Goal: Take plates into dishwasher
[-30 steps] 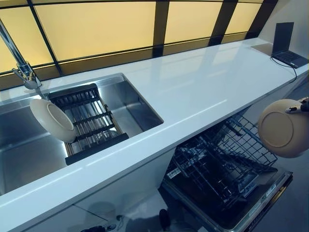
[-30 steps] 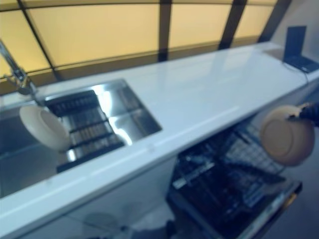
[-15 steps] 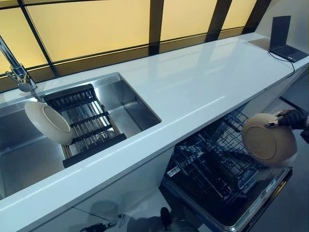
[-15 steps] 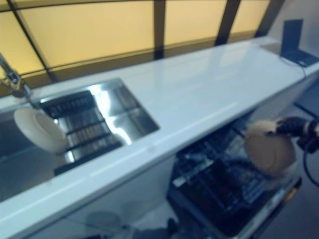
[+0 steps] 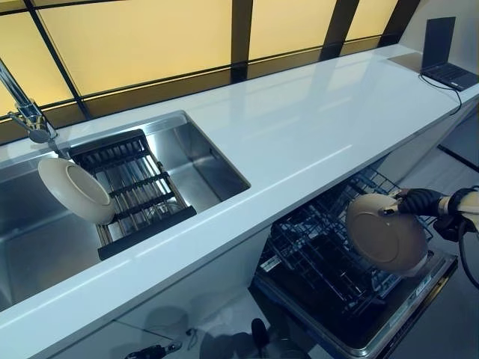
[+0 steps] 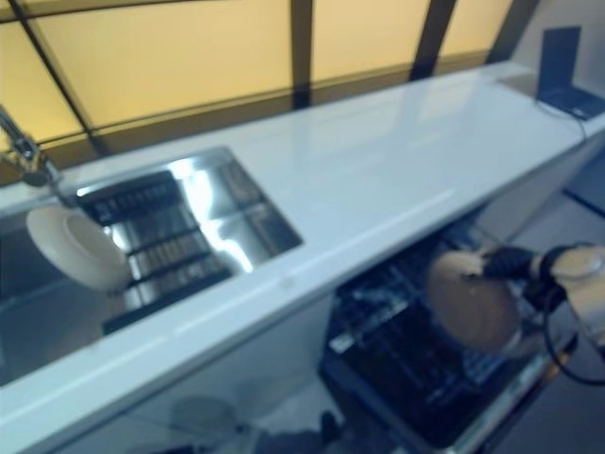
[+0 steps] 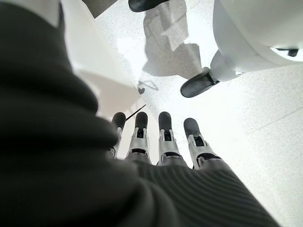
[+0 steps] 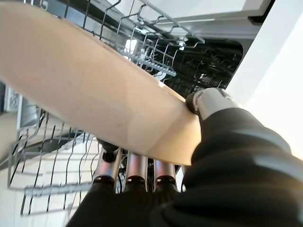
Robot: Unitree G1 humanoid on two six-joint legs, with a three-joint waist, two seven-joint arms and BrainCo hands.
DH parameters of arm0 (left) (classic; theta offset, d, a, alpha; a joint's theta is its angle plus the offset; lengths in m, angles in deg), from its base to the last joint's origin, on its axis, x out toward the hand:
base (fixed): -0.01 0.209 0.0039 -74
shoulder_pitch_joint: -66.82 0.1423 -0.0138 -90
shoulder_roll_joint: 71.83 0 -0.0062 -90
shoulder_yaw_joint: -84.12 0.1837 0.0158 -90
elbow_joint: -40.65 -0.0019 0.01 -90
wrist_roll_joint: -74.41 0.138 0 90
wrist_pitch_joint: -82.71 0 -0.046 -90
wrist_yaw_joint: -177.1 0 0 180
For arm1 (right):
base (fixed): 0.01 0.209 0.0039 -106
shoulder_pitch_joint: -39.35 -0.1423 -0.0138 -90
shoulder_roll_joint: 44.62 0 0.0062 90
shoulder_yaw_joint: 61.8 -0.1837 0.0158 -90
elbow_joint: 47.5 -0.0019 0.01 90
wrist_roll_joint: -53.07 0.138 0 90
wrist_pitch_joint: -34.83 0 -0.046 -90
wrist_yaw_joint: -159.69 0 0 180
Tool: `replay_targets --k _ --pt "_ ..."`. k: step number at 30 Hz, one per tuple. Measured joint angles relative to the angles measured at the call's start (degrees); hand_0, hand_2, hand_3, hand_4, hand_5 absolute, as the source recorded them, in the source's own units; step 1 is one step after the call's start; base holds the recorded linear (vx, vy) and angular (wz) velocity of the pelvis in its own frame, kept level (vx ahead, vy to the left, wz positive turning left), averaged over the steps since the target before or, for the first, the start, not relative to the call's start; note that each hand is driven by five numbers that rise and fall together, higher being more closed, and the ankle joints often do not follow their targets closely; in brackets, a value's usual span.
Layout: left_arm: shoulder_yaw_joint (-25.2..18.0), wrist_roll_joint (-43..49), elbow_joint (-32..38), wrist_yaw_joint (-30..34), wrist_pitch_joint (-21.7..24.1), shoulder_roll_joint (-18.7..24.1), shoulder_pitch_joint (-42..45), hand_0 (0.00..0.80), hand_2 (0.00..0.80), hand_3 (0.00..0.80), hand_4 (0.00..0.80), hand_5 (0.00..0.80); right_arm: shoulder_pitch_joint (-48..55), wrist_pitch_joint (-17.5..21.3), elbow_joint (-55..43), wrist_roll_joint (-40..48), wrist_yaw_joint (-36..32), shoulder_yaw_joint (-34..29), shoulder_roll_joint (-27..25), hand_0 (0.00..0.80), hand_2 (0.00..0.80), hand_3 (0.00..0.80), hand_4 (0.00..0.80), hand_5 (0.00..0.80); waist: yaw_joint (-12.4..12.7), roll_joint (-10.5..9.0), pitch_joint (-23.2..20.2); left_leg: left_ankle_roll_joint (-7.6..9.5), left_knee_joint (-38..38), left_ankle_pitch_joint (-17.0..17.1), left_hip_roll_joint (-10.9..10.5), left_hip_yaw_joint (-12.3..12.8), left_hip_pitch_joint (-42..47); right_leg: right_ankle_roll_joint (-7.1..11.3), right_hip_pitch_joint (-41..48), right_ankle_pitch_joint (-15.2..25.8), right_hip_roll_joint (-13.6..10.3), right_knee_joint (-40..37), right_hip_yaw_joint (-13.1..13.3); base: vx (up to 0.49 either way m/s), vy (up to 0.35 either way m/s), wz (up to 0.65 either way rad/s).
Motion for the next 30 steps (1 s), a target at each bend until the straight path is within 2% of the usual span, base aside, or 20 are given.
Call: replay_targets --k 10,17,20,24,30 --pt "0.01 -0.02 0.01 -0.06 0.0 -0.42 -0.14 0.0 0.0 0.0 0.0 0.0 0.3 -1.22 -1.82 -2.24 1.3 0.01 2.03 0.8 0.8 0.8 0.8 0.8 0.07 0.25 0.21 0.0 0.01 0.01 0.03 -0.04 0.06 0.01 0.08 0.01 0.02 0.0 -0.02 0.0 0.0 0.0" --pt "0.02 0.0 0.04 -0.08 -0.04 -0.46 -0.46 0.0 0.0 0.0 0.0 0.0 0.32 -1.74 -1.45 -5.05 2.68 0.61 8.03 0.8 0.8 0.8 0.8 0.8 0.73 0.35 0.28 0.01 0.03 0.02 0.02 -0.14 0.07 0.01 0.12 0.02 -0.02 0.0 -0.08 0.0 0.0 0.0" --pt "0.04 -0.01 0.05 -0.07 -0.12 -0.46 -0.9 0.0 0.0 0.0 0.0 0.0 0.12 -1.72 -0.9 -6.72 3.71 2.0 9.0 0.8 0.8 0.8 0.8 0.8 1.43 0.4 0.32 0.02 0.13 0.03 0.02 -0.32 0.06 0.01 0.19 0.02 -0.04 0.0 -0.22 -0.003 0.003 0.03" --pt "0.06 0.0 0.08 -0.06 -0.13 -0.59 -0.91 0.0 0.0 0.0 0.0 0.0 -0.63 -1.72 1.51 -8.53 4.37 4.25 12.34 0.8 0.8 0.8 0.8 0.8 1.71 0.47 0.36 0.05 0.21 0.06 0.03 -1.06 0.17 -0.02 0.77 -0.03 -0.2 -0.03 -0.99 -0.004 0.001 0.09" --pt "0.28 0.0 0.3 -0.08 -0.67 -0.97 -1.66 0.0 0.0 0.0 0.0 0.0 -1.96 -1.49 6.72 -12.48 4.62 5.88 15.38 0.8 0.8 0.8 0.8 0.8 3.47 0.63 0.47 0.09 0.22 0.09 0.14 -1.55 0.12 -0.08 0.97 -0.07 -0.28 -0.03 -1.51 0.0 0.003 0.03"
